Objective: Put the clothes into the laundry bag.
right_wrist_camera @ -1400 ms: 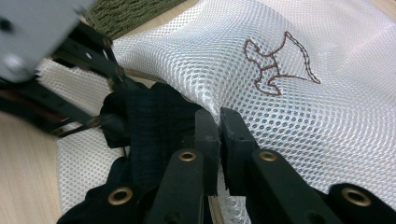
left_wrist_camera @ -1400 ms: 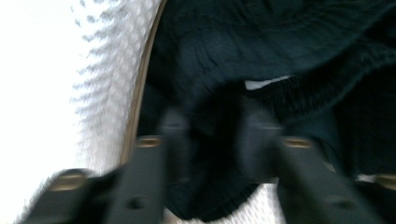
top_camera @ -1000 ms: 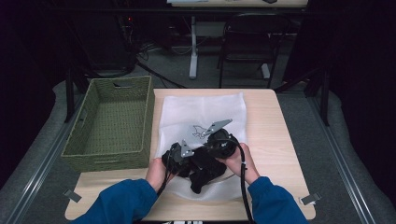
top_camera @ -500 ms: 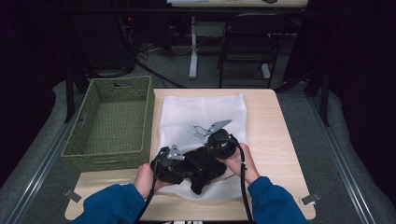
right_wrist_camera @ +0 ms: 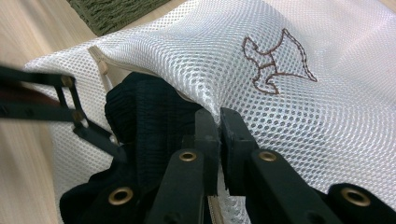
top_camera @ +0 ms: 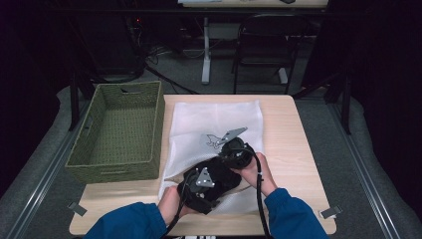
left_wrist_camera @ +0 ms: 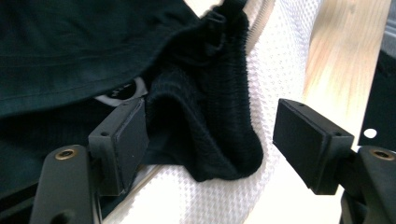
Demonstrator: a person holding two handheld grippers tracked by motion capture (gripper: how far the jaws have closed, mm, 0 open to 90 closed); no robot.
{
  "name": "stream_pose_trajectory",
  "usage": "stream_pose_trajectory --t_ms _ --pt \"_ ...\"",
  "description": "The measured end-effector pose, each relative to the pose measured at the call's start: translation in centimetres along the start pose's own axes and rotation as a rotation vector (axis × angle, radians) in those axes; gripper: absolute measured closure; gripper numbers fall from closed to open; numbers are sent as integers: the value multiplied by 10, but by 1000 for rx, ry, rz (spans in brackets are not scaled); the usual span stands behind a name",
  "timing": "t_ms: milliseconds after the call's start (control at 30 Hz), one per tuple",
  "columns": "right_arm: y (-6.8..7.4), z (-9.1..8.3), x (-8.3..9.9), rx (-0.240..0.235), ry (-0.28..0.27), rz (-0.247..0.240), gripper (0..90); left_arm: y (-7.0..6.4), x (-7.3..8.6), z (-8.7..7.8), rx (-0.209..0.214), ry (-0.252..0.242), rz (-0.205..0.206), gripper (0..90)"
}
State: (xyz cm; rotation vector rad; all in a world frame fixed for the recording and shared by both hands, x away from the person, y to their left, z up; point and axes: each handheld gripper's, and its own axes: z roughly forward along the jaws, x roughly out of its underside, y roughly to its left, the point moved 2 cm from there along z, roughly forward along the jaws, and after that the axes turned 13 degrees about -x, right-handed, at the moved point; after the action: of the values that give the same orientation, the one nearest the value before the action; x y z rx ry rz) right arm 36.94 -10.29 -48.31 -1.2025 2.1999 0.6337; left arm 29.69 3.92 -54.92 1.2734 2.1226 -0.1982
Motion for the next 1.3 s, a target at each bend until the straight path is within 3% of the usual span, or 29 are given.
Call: stream_pose_trajectory --t_ms 67,167,233,367,833,1000,1067,1300 --pt "0 0 0 0 3 -3 871 -2 1 9 0 10 -4 372" --pt "1 1 0 1 4 -5 871 -1 3 19 34 -4 -19 540" --pt "2 0 -1 0 2 2 871 2 4 23 8 -23 -16 704" --pt "1 -1 0 -6 -2 2 872 9 2 26 -37 -36 -35 783" --pt "6 -12 -5 -45 -59 23 874 39 -17 34 -244 -148 -107 795" --pt "4 -15 -6 -48 -73 34 874 43 -13 45 -227 -141 -149 786" --pt "3 -13 -4 -51 -60 50 874 42 -10 46 -210 -128 -130 769" --pt "-5 -6 3 -40 -33 68 872 41 -5 33 -161 -127 -133 586"
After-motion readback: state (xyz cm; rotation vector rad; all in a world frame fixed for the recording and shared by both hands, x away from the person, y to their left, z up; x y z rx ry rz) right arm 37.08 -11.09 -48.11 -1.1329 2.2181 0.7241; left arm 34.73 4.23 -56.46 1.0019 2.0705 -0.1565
